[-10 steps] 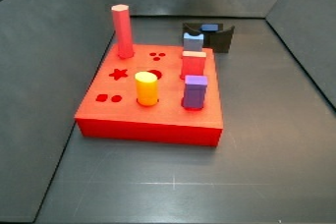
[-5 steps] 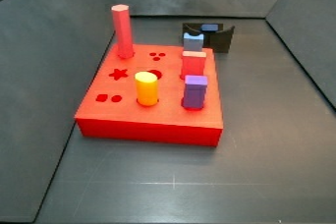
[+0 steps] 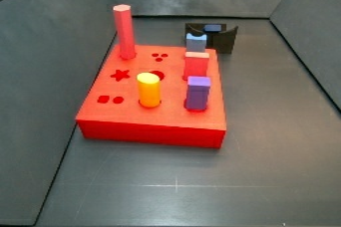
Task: Pick up the square-circle object. Move up. Place the square-circle object on the fixture. Regrasp the square-circle object. Rotate the square-circle object. Move to above the board. Insert the square-circle object.
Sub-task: Regrasp the square-circle object.
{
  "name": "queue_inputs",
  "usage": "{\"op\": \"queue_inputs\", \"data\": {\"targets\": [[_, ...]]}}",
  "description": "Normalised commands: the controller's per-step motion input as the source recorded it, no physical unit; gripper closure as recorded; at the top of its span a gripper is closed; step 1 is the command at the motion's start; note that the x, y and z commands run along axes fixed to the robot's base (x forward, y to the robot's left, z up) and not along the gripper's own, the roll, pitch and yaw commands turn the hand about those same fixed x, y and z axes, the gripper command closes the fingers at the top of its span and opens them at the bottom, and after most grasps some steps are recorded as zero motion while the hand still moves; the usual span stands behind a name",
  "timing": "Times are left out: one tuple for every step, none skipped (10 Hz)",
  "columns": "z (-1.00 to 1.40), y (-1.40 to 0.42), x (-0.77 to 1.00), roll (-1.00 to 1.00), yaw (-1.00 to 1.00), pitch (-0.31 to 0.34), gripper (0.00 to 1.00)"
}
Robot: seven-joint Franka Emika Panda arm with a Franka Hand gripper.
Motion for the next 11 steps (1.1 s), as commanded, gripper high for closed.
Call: {"op": "queue_inputs", "data": {"targets": [[0.00, -0.03, -0.05, 1.00, 0.04, -0.002, 0.00], [0.01, -0.02, -0.05, 1.00, 0.05, -0.010, 0.00], [0.01, -0.02, -0.04, 1.00, 0.05, -0.016, 0.00], [0.01, -0.02, -0.04, 1.00, 0.05, -0.025, 0.00], [0.01, -0.02, -0.03, 1.00, 0.05, -0.029, 0.00], [0.00, -0.02, -0.03, 1.00, 0.05, -0.033, 0.00], [0.01, -0.02, -0.03, 1.00, 0.05, -0.033, 0.00], [0.01, -0.02, -0.02, 1.00, 0.05, -0.030, 0.00], [0.01, -0.02, -0.01, 1.00, 0.05, -0.029, 0.00], [0.00, -0.02, 0.01, 1.00, 0.05, -0.022, 0.00], [-0.01, -0.02, 0.02, 1.00, 0.05, -0.017, 0.00]]}}
